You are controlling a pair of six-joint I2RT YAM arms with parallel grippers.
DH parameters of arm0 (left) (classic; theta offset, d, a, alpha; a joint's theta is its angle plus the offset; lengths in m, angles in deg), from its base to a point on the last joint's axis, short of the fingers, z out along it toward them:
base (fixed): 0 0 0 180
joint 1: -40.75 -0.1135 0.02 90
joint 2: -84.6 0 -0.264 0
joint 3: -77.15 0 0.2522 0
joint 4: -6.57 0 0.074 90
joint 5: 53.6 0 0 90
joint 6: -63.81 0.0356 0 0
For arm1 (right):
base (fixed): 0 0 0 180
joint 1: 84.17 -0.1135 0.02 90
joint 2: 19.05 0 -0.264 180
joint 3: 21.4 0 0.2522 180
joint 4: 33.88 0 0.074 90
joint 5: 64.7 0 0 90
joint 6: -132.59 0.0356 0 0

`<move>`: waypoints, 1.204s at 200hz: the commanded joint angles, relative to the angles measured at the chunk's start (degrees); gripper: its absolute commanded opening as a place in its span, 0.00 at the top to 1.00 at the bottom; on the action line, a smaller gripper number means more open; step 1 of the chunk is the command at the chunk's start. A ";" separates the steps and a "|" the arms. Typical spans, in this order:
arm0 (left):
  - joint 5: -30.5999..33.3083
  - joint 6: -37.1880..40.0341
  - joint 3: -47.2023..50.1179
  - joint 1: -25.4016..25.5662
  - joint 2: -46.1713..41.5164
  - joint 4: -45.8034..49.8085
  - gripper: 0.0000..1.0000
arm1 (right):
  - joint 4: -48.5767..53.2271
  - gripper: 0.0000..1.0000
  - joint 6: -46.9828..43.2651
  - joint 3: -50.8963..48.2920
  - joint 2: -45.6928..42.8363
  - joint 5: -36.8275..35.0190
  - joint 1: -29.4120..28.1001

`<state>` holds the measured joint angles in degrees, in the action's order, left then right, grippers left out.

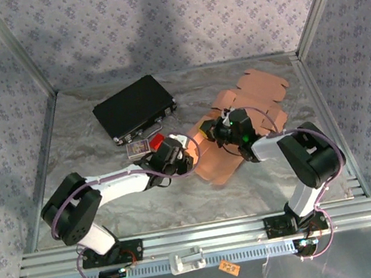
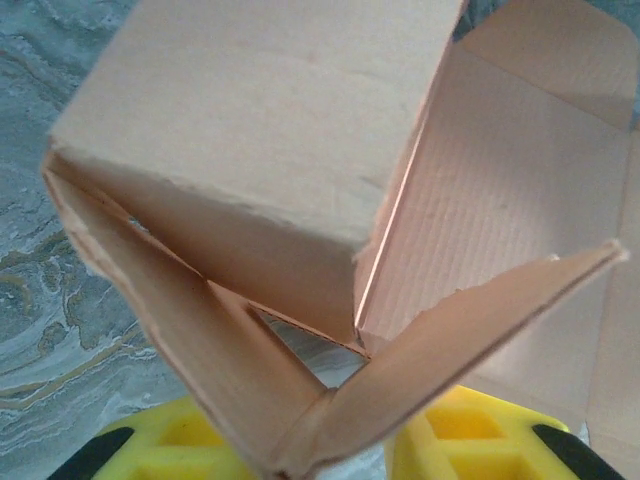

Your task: Fold the paper box

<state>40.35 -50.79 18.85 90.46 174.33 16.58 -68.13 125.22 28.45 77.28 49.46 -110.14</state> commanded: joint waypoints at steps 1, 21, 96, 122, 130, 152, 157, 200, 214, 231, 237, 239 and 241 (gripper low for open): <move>4.12 -3.52 -1.78 0.52 0.94 -1.46 0.70 | -5.76 1.00 1.15 -1.32 1.09 -1.34 -0.39; 6.09 -4.43 -2.21 0.72 1.66 -0.71 0.69 | -7.58 1.00 0.86 -2.39 0.90 -1.75 -0.58; 9.03 -6.86 -3.18 1.44 3.39 -0.74 0.69 | -12.30 1.00 -3.20 -5.40 0.76 -4.10 -2.64; 9.83 -7.02 -4.07 1.79 4.05 -0.25 0.69 | -12.64 1.00 -5.27 -6.27 0.65 -7.05 -3.91; 10.16 -7.16 -4.24 1.88 4.26 -0.14 0.70 | -12.97 1.00 -6.03 -6.85 0.69 -7.92 -4.15; 10.97 -8.03 -4.50 2.06 4.62 0.42 0.70 | -13.39 1.00 -8.22 -8.38 0.54 -9.55 -4.52; 11.17 -8.24 -4.59 2.11 4.70 0.56 0.70 | -13.37 1.00 -8.63 -8.64 0.66 -9.76 -4.52; 13.11 -9.77 -6.13 2.25 6.00 2.23 0.70 | -13.49 1.00 -8.53 -9.14 1.35 -10.99 -5.19; 14.01 -10.41 -7.13 2.34 6.62 2.96 0.70 | -13.43 1.00 -8.05 -8.68 1.59 -11.22 -5.54; 14.99 -10.81 -8.20 2.56 7.50 3.65 0.71 | -13.18 1.00 -7.40 -8.38 1.71 -12.28 -6.01; 15.28 -10.79 -8.50 2.68 7.83 3.66 0.71 | -13.11 1.00 -7.15 -8.22 1.87 -12.42 -6.23; 15.36 -10.88 -8.54 2.72 7.89 3.66 0.72 | -13.15 1.00 -7.00 -8.21 1.89 -12.46 -6.27; 15.45 -10.90 -8.68 2.75 8.04 3.68 0.73 | -13.12 1.00 -6.81 -8.16 1.92 -12.58 -6.34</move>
<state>52.55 -60.36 12.93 92.84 180.76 19.68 -83.49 119.25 20.26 77.76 38.05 -115.21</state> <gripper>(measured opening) 0.293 0.051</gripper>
